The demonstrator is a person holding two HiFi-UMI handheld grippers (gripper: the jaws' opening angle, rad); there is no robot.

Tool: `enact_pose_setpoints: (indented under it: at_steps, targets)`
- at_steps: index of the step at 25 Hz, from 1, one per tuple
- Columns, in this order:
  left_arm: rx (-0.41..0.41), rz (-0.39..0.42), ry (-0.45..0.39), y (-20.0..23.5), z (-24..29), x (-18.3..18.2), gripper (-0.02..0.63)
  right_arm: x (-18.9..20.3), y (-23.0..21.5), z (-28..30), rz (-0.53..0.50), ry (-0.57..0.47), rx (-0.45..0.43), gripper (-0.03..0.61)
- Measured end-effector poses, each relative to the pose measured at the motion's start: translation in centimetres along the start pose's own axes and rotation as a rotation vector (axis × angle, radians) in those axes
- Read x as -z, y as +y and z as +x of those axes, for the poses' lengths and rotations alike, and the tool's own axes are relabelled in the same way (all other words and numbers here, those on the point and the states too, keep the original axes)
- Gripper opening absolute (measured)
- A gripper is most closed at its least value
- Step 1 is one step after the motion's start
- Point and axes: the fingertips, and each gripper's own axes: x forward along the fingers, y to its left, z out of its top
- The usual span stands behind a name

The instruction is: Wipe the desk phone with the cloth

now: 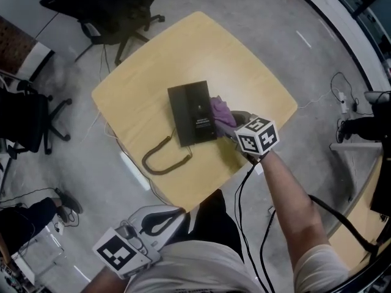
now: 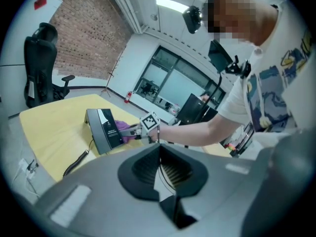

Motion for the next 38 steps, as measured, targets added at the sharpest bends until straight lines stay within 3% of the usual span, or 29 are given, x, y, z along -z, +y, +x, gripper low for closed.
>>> enact_pose_setpoints:
  at_steps: [12,21,27,32,38]
  targets:
    - [0.017,-0.009,-0.010,-0.8,-1.0,0.9,0.005,1.8,1.0,-1.0,-0.004,0.062,0.050,0.121]
    - [0.031,-0.008,-0.019,-1.4,-2.2,2.2,0.005,4.2,2.4,-2.6,0.065,0.127,0.091,0.121]
    - [0.046,0.002,-0.021,-1.4,-3.5,3.3,0.005,4.5,4.8,-4.8,0.178,0.048,0.128,0.121]
    - [0.057,0.004,-0.019,-1.6,-4.4,3.9,0.005,4.7,10.0,-4.8,0.378,-0.026,0.012,0.121]
    - [0.067,0.019,-0.013,-1.6,-4.7,3.8,0.005,6.0,13.0,-1.0,0.514,0.004,-0.134,0.121]
